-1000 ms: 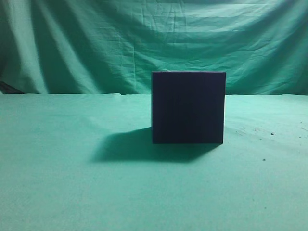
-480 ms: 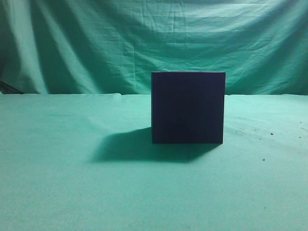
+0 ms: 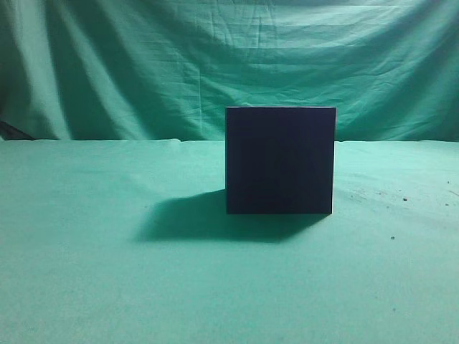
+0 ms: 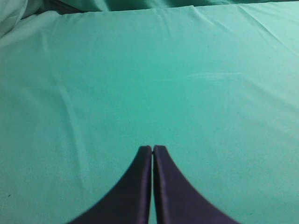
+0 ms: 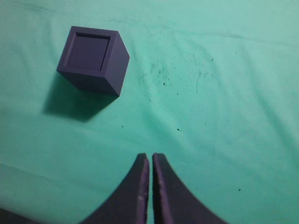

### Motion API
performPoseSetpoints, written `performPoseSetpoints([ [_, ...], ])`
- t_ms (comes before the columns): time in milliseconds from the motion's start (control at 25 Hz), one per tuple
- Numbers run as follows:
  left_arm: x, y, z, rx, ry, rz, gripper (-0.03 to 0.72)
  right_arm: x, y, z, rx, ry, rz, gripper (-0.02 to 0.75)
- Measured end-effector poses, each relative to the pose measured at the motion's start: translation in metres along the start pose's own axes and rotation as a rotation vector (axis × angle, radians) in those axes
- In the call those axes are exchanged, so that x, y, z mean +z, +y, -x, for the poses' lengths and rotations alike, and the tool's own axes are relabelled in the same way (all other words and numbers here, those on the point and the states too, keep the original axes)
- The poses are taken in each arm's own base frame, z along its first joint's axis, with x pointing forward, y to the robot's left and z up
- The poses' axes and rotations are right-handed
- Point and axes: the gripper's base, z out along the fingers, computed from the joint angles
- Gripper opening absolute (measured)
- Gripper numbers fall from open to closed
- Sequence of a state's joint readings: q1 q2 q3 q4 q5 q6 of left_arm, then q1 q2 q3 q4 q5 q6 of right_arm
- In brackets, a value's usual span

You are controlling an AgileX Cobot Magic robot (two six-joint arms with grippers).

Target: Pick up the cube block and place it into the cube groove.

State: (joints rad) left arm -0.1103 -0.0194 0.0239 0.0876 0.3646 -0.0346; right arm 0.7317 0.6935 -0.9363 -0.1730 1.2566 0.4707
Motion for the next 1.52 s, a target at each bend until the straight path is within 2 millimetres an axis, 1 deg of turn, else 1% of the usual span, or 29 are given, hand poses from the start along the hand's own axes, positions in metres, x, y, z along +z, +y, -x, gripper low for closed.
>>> performPoseSetpoints([
  [120, 0.000, 0.000, 0.000, 0.000, 0.000, 0.000, 0.000, -0.007, -0.005, -0.004, -0.008, -0.031, -0.002, 0.000],
  [280, 0.000, 0.000, 0.000, 0.000, 0.000, 0.000, 0.000, -0.012, -0.014, -0.006, -0.030, -0.089, -0.062, 0.000],
  [360, 0.000, 0.000, 0.000, 0.000, 0.000, 0.000, 0.000, -0.011, -0.019, -0.011, -0.049, -0.156, -0.065, 0.000],
  [480, 0.000, 0.000, 0.000, 0.000, 0.000, 0.000, 0.000, -0.005, -0.024, -0.022, -0.083, -0.314, -0.037, 0.000],
  [560, 0.000, 0.000, 0.000, 0.000, 0.000, 0.000, 0.000, 0.003, -0.028, -0.031, -0.101, -0.411, -0.040, 0.000],
  [720, 0.000, 0.000, 0.000, 0.000, 0.000, 0.000, 0.000, 0.031, -0.037, -0.053, -0.114, -0.581, -0.094, 0.000],
  [840, 0.000, 0.000, 0.000, 0.000, 0.000, 0.000, 0.000, 0.053, -0.044, -0.075, -0.067, -0.684, -0.138, 0.000],
  [920, 0.000, 0.000, 0.000, 0.000, 0.000, 0.000, 0.000, 0.069, -0.049, -0.090, -0.010, -0.721, -0.160, 0.000],
  [1080, 0.000, 0.000, 0.000, 0.000, 0.000, 0.000, 0.000, 0.095, -0.056, -0.117, 0.096, -0.735, -0.199, 0.000],
  [1240, 0.000, 0.000, 0.000, 0.000, 0.000, 0.000, 0.000, 0.117, -0.062, -0.137, 0.160, -0.719, -0.235, 0.000],
  [1400, 0.000, 0.000, 0.000, 0.000, 0.000, 0.000, 0.000, 0.121, -0.065, -0.142, 0.202, -0.680, -0.275, 0.000],
  [1520, 0.000, 0.000, 0.000, 0.000, 0.000, 0.000, 0.000, 0.122, -0.066, -0.144, 0.183, -0.655, -0.289, 0.000],
])
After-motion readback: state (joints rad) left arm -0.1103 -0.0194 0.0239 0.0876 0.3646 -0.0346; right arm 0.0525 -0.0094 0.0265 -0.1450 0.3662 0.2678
